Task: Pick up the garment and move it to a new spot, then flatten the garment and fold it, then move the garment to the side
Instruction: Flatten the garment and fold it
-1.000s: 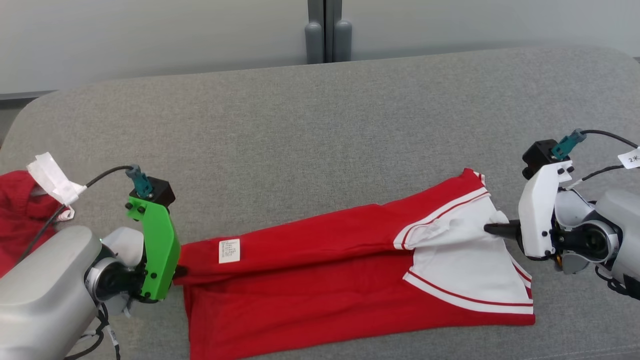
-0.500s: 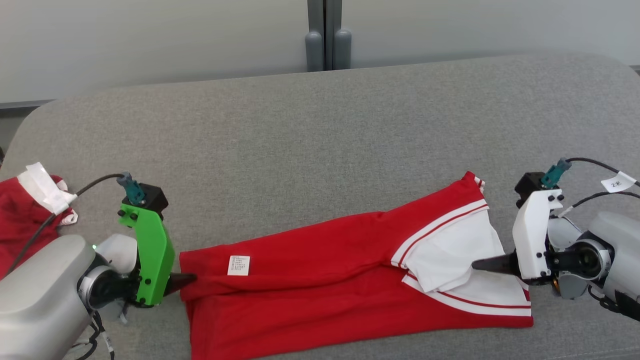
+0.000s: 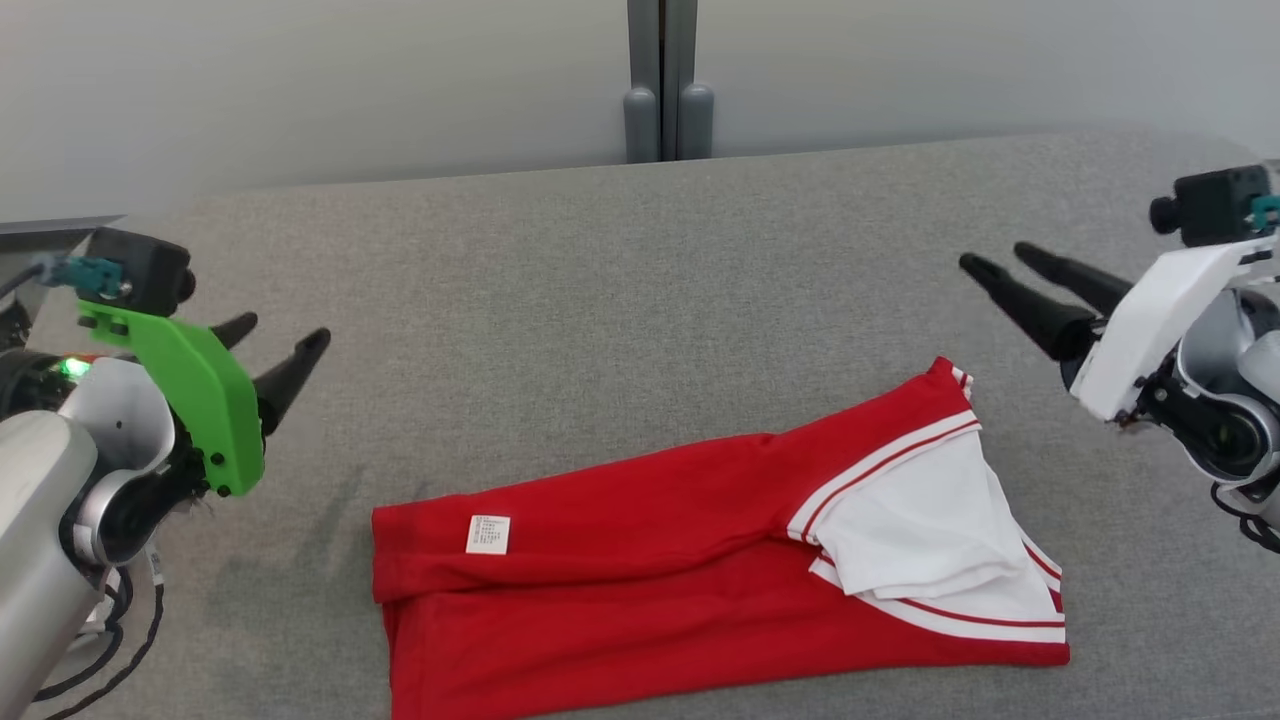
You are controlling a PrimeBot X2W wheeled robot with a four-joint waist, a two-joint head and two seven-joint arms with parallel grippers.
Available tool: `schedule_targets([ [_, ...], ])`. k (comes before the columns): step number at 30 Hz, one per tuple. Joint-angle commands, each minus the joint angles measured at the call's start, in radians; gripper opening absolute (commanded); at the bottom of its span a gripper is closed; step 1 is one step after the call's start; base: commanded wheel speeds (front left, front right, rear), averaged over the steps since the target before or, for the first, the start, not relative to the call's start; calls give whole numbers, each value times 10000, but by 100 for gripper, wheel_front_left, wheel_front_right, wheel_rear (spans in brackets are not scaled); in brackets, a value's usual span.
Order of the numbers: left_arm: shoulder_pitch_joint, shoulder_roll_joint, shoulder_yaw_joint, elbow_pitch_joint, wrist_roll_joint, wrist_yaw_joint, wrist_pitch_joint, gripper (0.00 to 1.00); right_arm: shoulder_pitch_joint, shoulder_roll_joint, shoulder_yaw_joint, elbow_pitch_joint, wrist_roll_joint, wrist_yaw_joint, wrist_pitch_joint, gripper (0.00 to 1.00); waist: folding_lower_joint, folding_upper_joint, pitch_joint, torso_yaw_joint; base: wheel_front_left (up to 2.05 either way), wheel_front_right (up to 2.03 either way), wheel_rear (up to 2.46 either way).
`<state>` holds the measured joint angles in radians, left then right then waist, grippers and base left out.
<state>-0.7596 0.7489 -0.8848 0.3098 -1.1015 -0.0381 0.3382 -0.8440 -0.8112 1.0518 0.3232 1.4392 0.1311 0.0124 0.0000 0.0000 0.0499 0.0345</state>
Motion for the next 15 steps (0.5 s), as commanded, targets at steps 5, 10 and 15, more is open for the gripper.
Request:
schedule_targets([
  [5, 1024, 306, 651, -522, 385, 857, -2095, 100, 525, 135, -447, 236, -825, -7, -2101, 100, 0, 0, -272, -66, 0, 0, 0],
  [10, 2193, 456, 1281, -1280, 680, 1919, -4293, 100, 1312, 423, -1435, 734, -1490, -7, -2745, 100, 0, 0, -463, -105, 0, 0, 0],
  [15, 3412, 377, 1753, -2180, 774, 2764, -5670, 100, 2762, 1135, -3683, 710, -2675, -7, -2768, 100, 0, 0, -567, -77, 0, 0, 0],
])
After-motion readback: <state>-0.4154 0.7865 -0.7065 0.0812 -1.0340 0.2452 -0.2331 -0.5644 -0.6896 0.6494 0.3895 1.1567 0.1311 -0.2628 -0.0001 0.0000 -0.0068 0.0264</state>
